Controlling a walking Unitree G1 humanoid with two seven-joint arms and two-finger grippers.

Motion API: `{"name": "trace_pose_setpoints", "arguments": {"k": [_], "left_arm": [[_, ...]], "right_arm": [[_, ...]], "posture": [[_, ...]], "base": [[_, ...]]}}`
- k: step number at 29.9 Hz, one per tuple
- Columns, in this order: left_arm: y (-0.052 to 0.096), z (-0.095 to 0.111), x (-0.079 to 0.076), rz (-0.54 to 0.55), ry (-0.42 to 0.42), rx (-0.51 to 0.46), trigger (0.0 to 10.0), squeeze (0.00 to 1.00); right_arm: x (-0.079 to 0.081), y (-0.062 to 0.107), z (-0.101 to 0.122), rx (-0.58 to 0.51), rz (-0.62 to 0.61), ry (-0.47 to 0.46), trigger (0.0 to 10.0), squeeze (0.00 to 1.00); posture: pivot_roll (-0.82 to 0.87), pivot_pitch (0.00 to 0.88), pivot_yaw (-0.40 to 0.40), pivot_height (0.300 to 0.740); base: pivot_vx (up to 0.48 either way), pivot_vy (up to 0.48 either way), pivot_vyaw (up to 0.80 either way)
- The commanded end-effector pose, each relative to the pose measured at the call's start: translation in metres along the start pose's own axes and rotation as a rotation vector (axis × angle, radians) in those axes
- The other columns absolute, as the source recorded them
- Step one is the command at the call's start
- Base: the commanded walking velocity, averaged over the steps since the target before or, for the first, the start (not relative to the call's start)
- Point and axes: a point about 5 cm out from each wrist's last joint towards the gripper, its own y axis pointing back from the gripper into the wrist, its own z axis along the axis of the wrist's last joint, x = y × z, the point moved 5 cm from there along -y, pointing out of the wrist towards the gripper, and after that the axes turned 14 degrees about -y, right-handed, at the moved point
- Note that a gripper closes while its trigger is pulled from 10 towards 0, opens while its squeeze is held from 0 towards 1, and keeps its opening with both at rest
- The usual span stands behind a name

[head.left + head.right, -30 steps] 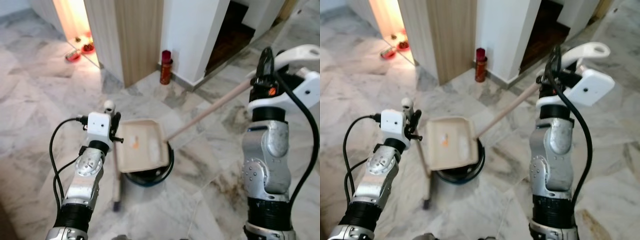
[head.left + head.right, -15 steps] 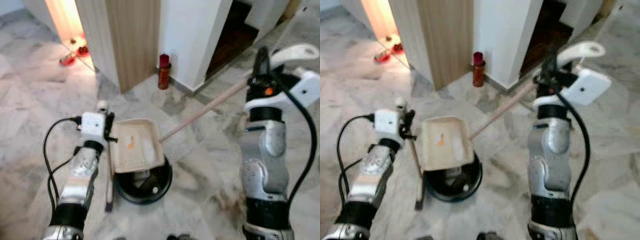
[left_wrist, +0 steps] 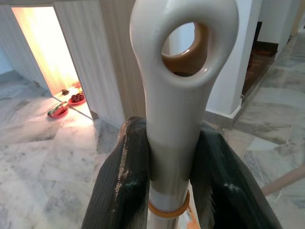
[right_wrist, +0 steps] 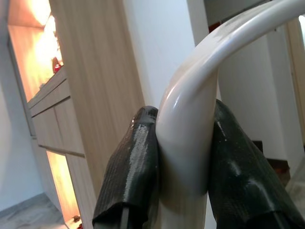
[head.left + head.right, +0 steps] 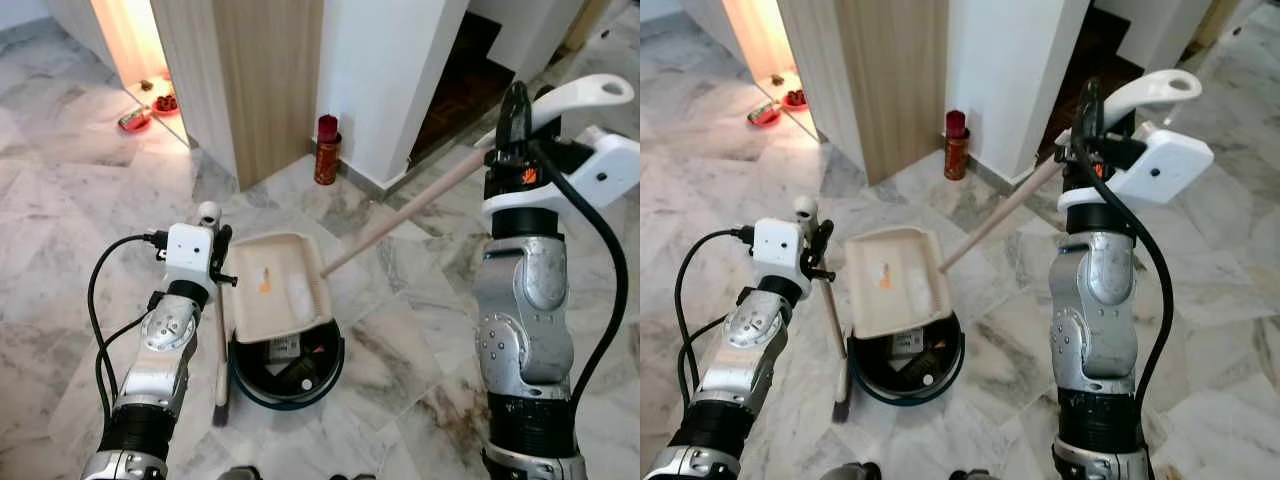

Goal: Sweep floor

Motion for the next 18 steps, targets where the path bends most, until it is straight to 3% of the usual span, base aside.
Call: {"name": "trace_pose_setpoints", "arguments": {"k": [1,6,13,18], "left_arm": [[-0.001,0.007,0.000,0.004,0.008,-0.035,10.0,0.00],[0.000,0.008,-0.001,0.005,0.010,-0.040,10.0,0.00],[-0.001,0.011,-0.001,0.006,0.017,-0.053,10.0,0.00],[-0.002,0.011,-0.002,0.006,0.019,-0.058,10.0,0.00]], "right_arm": [[0.019,0.000,0.028,-0.125,0.087,-0.016,10.0,0.00],[0.032,0.001,0.028,-0.128,0.146,-0.020,10.0,0.00],[0.060,0.008,0.024,-0.129,0.307,0.137,10.0,0.00],[0.067,0.012,0.020,-0.119,0.353,0.161,10.0,0.00]], "posture": [[0.16,0.152,-0.087,0.740],[0.16,0.149,-0.088,0.740],[0.16,0.143,-0.088,0.740],[0.16,0.136,-0.089,0.740]], "base": [[0.000,0.000,0.00],[0.000,0.000,0.00],[0.000,0.000,0.00],[0.000,0.000,0.00]]}}
